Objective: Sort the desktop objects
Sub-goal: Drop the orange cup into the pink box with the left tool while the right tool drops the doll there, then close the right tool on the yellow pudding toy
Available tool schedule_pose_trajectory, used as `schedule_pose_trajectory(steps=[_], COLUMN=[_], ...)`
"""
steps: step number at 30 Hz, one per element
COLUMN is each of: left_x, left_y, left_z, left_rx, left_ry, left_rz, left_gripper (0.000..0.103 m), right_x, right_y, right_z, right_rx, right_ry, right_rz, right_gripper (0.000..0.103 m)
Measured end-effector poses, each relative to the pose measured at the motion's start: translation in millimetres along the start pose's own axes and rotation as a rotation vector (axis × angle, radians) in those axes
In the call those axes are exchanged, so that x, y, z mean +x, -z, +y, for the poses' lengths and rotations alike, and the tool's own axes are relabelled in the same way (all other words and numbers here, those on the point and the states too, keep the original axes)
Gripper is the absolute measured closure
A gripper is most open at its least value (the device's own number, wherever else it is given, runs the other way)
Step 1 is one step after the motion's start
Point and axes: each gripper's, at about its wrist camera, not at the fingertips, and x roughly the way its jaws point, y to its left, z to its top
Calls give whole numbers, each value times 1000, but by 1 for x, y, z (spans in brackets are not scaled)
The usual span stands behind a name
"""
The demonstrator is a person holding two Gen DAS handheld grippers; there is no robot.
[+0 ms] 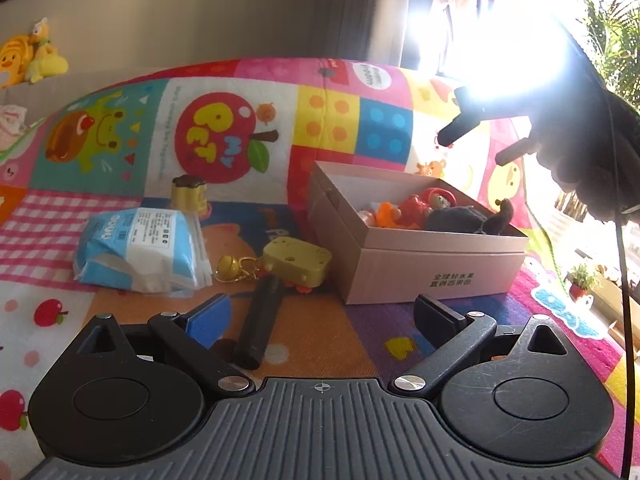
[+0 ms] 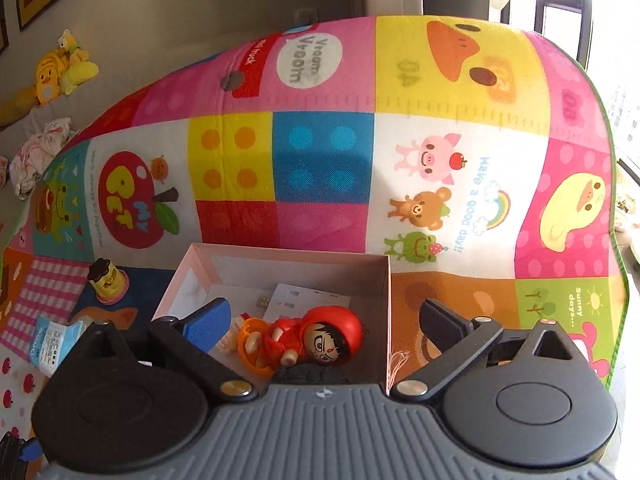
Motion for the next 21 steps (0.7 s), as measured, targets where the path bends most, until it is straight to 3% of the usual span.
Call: schedule_pose_trajectory(steps=[5,8,12,16,19,21], left_x=[-4,-5,-12,-23,-31,-34], left_y=[-4,-8,-10,-9,-8,-5], left_z=[4,19,40,62,83,97], left_rx=[14,-16,-59,-83,-165,-255], left_ry=[-88,-167,-249,-321,-390,-387], left_rz=[-3,6,-2,-38,-82,-100], left_gripper=[2,2,2,1,0,0], right_x=[-32,-35,-10,43,92,123], right_y=[37,43,19,-10,-23,-25], right_z=[52,84,129,174,207,228], right_rx=[-221,-314,-272,-142,-92,-108], right_ry=[-38,-121,-264,-318,-288,-232], right_rz=[-117,-121,-12,128,192,199], right_gripper=[5,21,27,27,22,22])
